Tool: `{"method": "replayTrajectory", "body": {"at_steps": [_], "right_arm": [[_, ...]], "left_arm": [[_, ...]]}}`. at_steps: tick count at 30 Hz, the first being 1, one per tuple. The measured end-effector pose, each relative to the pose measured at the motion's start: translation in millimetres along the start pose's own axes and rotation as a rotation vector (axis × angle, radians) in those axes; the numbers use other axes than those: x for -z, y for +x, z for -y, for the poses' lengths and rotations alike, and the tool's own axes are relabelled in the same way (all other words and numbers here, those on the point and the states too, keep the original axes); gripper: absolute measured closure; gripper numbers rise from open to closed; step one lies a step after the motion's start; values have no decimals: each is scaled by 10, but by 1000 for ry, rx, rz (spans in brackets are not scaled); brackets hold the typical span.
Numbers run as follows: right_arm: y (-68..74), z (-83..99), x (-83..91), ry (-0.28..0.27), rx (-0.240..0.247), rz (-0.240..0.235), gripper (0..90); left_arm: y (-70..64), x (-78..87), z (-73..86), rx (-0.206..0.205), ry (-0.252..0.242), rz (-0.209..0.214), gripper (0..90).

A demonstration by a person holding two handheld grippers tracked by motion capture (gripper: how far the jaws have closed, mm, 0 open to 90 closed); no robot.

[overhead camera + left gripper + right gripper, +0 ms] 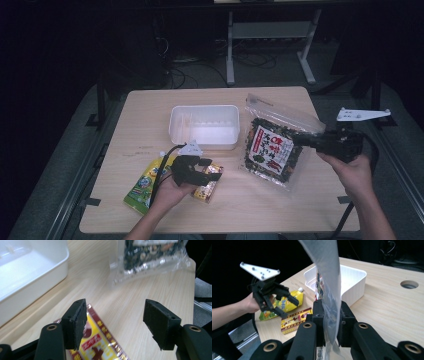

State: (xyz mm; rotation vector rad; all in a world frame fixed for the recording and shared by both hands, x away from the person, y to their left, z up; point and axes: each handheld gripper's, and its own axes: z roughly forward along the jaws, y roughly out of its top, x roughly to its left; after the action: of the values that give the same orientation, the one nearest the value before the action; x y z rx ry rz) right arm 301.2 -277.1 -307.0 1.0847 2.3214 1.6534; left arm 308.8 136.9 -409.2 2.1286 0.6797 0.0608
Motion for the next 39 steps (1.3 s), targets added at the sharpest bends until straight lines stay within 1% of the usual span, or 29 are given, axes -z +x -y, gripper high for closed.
{"method": "replayTrajectory", "body": {"at_steps": [2,3,4,8,9,10,13,18,19,21,24,25,26,28,37,39], "right_arm": [[32,-64,-25,-8,7,10,790],[68,-134,-52,-15,19,23,790],[68,-134,-52,-15,19,23,790],[132,-274,-107,-29,40,42,790],[157,-337,-137,-34,51,44,790],[157,-337,-137,-34,51,44,790],[202,-448,-212,-42,72,53,790],[226,-550,-313,-46,85,66,790],[235,-599,-372,-50,88,69,789],[242,-625,-403,-52,91,71,790],[267,-707,-509,-55,103,74,789],[285,-762,-585,-56,116,78,789],[285,-762,-585,-56,116,78,789],[296,-815,-665,-56,124,83,789],[288,-994,-1041,-65,155,99,789],[284,-1023,-1102,-71,159,98,789]], "left_arm": [[6,49,30,-1,2,-10,329],[10,93,61,0,2,-23,321],[10,93,61,0,2,-23,317],[37,180,126,4,4,-43,306],[46,201,143,7,2,-45,299],[55,223,161,12,1,-44,299],[88,296,227,29,-12,-48,278],[109,352,285,36,-8,-59,275],[111,367,298,36,-8,-63,275],[119,401,322,35,-6,-69,275],[129,454,357,32,-7,-81,273],[133,471,369,33,-10,-84,267],[136,487,383,35,-12,-87,267],[144,514,412,37,-14,-94,267],[176,635,541,48,-16,-119,258],[182,656,562,47,-18,-126,258]]}}
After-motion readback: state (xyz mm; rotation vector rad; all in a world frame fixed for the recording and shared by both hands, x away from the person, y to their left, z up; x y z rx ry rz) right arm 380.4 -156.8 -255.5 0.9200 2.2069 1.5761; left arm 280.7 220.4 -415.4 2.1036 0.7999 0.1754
